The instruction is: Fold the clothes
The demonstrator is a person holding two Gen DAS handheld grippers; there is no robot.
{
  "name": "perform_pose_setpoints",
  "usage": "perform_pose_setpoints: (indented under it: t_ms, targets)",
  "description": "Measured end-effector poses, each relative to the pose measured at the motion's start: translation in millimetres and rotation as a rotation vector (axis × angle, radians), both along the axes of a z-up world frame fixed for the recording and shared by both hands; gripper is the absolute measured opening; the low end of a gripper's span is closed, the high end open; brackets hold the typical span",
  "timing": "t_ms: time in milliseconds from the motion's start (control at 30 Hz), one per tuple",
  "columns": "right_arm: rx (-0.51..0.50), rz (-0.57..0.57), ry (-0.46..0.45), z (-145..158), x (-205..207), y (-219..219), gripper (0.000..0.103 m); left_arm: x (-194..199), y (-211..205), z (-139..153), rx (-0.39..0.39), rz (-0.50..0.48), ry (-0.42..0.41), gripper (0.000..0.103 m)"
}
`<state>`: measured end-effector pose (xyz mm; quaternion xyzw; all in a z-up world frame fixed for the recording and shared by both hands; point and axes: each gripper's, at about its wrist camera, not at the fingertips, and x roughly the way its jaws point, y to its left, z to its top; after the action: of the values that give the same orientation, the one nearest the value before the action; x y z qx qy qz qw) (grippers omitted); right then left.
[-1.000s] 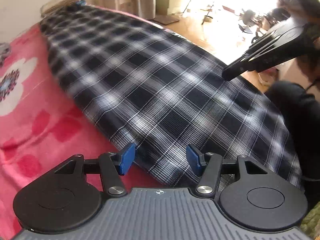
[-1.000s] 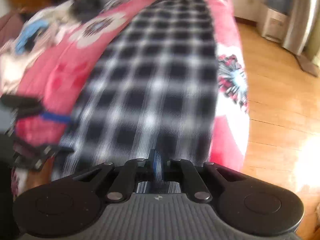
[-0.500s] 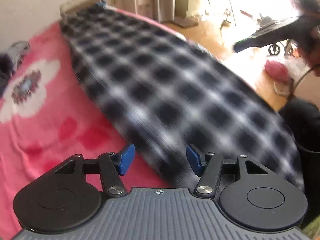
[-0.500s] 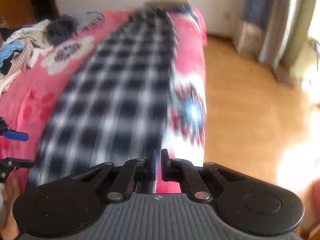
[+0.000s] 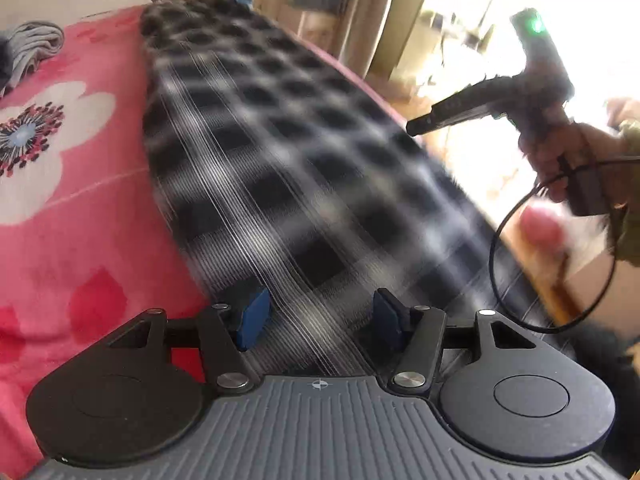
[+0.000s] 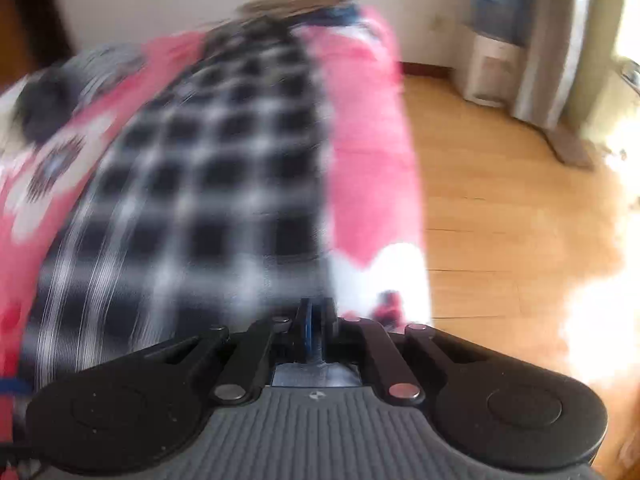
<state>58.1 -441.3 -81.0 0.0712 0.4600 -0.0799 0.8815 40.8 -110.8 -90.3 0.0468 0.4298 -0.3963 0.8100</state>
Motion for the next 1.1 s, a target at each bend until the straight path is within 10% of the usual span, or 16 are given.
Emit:
perform_pose_setpoints:
  t_ms: [333,533,800,1000,1100]
  targets:
    - [0.132,0.038,-0.158,-1,129,21,0.005,57,4,-17,-0.083,0.005,0.024,0.058]
    - [0.107,-0.181,-0.158,-11,162,-18,0.005,63,18,-26,-0.139,0.02,0.069,0.058]
    - [0.137,0.051,-0.174,-13,270,18,0.005,71,12,-27,-0.153,0.035,0.114,0.061]
    - [0.151,-0.214,-0.236,-17,294,-33,0.005,72,15,-27,-0.164,0.017,0.116,0.062]
    - [0.221,-0.132,-0.238,-11,301,-34,0.005,73,14,-27,-0.161,0.02,0.123,0.062]
